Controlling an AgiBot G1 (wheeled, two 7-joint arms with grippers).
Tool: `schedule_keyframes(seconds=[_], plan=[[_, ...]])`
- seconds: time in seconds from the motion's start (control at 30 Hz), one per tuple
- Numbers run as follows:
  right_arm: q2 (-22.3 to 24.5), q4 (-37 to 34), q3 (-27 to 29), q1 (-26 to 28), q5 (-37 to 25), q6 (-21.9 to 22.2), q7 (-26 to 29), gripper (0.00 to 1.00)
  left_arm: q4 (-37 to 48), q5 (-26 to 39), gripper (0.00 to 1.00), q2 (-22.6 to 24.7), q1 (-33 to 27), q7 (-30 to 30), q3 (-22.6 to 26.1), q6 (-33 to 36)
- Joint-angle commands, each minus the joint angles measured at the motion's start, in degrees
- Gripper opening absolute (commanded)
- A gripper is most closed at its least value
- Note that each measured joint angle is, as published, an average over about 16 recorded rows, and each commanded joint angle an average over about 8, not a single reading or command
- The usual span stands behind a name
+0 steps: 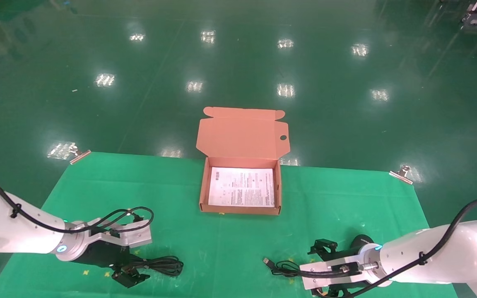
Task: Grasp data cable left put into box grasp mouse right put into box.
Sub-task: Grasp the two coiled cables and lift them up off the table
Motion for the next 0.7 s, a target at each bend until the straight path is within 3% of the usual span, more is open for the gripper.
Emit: schedule_keyframes(seconds=[0.03,0.7], plan=[[-0.2,-0.5,0.0,0.0,0.0,0.3,-0.2,0.0,0.6,-0.1,0.0,0.0,-0.1,0.4,-0.1,-0.2],[0.3,0.6,0.1,0.1,0.1,-0.4,0.2,0.0,-0.8,0.0,0.0,-0.1,0.1,-0.4,0.0,0.3]])
